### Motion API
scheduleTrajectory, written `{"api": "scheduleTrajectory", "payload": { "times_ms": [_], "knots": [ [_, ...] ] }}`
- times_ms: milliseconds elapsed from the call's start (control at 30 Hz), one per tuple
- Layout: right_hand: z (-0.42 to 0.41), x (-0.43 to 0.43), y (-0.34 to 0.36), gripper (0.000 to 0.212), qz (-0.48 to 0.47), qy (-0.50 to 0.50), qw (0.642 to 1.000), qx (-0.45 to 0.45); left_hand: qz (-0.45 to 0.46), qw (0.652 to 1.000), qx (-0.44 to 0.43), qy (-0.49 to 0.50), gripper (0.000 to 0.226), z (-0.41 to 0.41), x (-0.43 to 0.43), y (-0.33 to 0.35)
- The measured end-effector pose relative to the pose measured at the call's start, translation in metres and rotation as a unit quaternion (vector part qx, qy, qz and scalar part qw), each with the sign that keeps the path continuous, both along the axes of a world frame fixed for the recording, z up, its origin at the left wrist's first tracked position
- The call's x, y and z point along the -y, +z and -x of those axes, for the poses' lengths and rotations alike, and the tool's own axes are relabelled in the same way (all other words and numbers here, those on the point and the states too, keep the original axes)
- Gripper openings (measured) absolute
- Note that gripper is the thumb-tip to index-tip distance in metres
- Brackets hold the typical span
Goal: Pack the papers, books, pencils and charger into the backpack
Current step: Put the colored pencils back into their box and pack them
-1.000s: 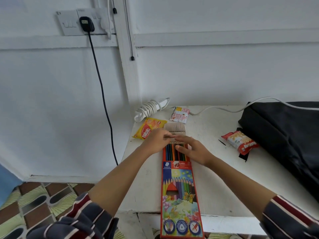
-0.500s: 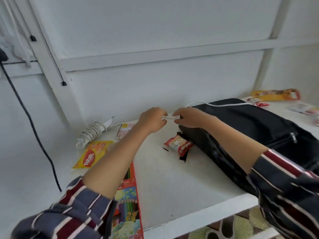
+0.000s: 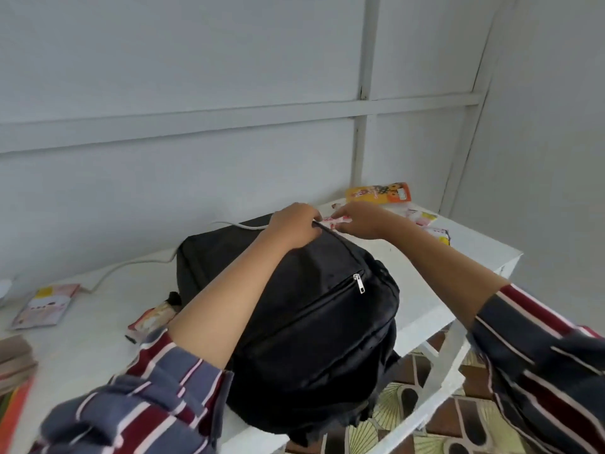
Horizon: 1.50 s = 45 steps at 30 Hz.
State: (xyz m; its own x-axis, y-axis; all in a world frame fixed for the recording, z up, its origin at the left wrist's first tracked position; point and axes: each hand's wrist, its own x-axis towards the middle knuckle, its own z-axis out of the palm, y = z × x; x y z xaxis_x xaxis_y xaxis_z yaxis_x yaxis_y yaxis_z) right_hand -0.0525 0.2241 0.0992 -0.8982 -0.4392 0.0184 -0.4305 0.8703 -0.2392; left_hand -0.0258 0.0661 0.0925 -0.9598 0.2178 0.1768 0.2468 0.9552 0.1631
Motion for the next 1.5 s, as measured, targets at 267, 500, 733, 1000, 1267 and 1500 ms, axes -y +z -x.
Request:
{"api": "scheduleTrajectory", "payload": {
  "times_ms": [267, 500, 733, 1000, 1267, 1500],
  "knots": [
    [0.051, -0.077, -0.021, 0.038, 0.024, -0.022, 0.999, 0.002, -0.015, 1.000, 0.020, -0.008, 0.036, 0.054, -0.062, -0.011],
    [0.094, -0.085, -0.046, 0.038, 0.024, -0.010, 0.999, 0.028, -0.022, 0.998, 0.059, -0.007, 0.038, 0.102, -0.075, -0.026],
    [0.143, -0.078, -0.088, 0.040, 0.010, 0.033, 0.998, 0.050, -0.028, 0.996, 0.087, -0.002, 0.038, 0.145, -0.080, -0.038],
    [0.194, -0.069, -0.121, 0.042, 0.002, 0.154, 0.988, 0.024, -0.021, 0.991, 0.129, 0.032, 0.037, 0.173, -0.088, -0.055],
    [0.217, -0.066, -0.135, 0.023, -0.017, 0.285, 0.958, -0.027, -0.059, 0.985, 0.136, 0.083, 0.036, 0.178, -0.086, -0.055],
    [0.218, -0.080, -0.136, 0.015, 0.055, 0.347, 0.934, -0.061, -0.085, 0.985, 0.085, 0.123, 0.035, 0.166, -0.082, -0.048]
  ]
}}
